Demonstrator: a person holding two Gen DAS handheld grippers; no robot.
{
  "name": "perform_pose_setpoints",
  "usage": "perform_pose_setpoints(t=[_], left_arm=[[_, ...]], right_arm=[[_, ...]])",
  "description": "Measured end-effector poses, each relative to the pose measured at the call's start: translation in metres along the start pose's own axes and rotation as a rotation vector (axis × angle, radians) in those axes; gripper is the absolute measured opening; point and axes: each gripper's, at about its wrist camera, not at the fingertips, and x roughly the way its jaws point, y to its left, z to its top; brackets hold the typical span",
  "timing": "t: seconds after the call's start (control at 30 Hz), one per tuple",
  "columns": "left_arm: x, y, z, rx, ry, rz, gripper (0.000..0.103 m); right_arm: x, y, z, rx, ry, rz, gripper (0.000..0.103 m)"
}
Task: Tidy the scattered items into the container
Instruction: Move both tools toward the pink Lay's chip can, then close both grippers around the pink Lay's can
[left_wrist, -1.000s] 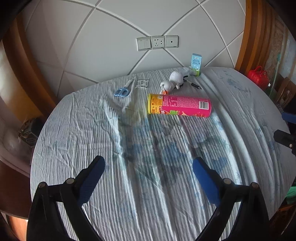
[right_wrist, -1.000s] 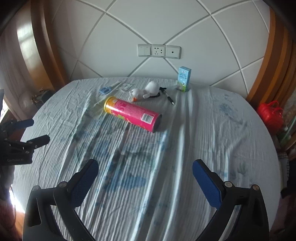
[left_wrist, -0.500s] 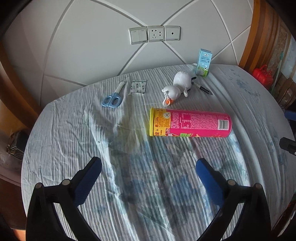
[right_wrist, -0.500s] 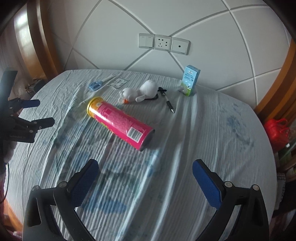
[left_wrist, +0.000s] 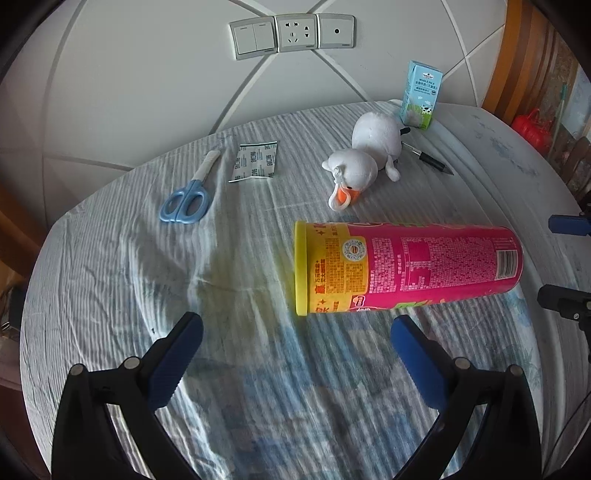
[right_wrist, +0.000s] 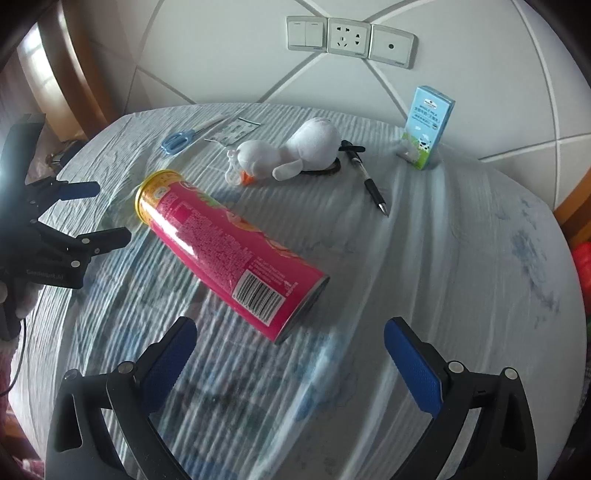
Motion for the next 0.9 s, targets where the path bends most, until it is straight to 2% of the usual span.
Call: perform_pose_setpoints(t=[0.5, 0.6, 0.8, 0.9], left_arm=[[0.019, 0.008, 0.021, -0.058, -0.024, -0.063, 0.103], [0.017, 0.004, 0.017, -0.013, -0.029, -0.066, 0.103], [0.031, -0.005, 0.008, 0.097, -0.024, -0.011, 0.103], [0.036, -0.005, 0.010, 0.105, -0.063, -0.024, 0.103]], right_arm=[[0.047, -0.006, 0.006, -0.022, 0.037, 0.040, 0.103], [0.052, -0.008, 0.006, -0.023, 0.037, 0.045, 0.103], [0.061, -0.013, 0.012, 0.005, 0.031, 0.094, 0.103], [0.065, -0.015, 0.016, 0.013, 0.006, 0.110, 0.103]])
